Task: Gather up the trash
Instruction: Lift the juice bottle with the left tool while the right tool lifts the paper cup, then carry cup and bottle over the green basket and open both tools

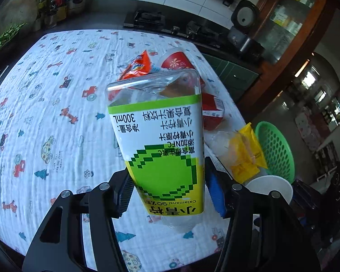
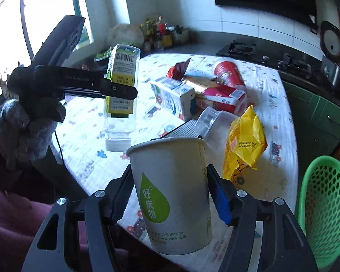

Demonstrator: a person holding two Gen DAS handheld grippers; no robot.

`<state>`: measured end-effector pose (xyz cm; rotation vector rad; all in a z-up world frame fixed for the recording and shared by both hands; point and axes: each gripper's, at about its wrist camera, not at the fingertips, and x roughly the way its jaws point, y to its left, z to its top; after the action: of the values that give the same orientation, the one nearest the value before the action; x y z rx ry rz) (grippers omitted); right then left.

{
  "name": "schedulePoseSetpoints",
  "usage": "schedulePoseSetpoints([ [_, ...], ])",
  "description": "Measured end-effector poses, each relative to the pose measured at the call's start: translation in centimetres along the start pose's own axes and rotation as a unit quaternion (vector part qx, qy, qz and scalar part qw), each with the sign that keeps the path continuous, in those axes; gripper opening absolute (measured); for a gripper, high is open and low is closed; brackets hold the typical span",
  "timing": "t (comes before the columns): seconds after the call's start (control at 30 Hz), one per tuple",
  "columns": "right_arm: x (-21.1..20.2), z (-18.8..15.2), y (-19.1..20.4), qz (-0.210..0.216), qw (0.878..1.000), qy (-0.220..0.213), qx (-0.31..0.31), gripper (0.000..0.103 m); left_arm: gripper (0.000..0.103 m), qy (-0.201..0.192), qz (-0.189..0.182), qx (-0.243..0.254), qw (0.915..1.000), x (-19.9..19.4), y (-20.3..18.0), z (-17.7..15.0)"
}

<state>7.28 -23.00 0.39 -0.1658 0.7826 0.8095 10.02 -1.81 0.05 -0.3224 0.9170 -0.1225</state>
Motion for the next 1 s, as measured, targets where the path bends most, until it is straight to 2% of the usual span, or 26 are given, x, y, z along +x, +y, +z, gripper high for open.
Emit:
schedulePoseSetpoints([
  [0.2, -1.7, -0.7, -0.8, -0.011, 1.0, -0.01, 0.016, 0.061, 0.056, -0.008, -0.01, 0.025, 0.9996, -0.2, -2.1, 0.7],
  [0.5, 0.5, -3.0, -0.9, 0.002, 0.999, 0.026, 0.028, 0.062, 0.056, -0.002, -0.014, 0.028, 0.9995, 0.1, -2.3, 0.8],
  [0.73, 1.3, -4.3, -0.9, -0.009, 0.998, 0.057, 0.02, 0.062, 0.056, -0.002, -0.025, 0.035, 0.9991, 0.3, -2.8, 0.8],
  [0.87, 1.3, -4.7, -0.1, -0.039, 0.996, 0.079, -0.006, 0.062, 0.056, -0.001, -0.029, 0.036, 0.9989, 0.2, -3.1, 0.8],
  [1.0, 0.6, -5.2, -0.5, -0.053, 0.995, 0.08, -0.007, 0.062, 0.056, -0.004, -0.033, 0.045, 0.9984, 0.1, -3.6, 1.2],
])
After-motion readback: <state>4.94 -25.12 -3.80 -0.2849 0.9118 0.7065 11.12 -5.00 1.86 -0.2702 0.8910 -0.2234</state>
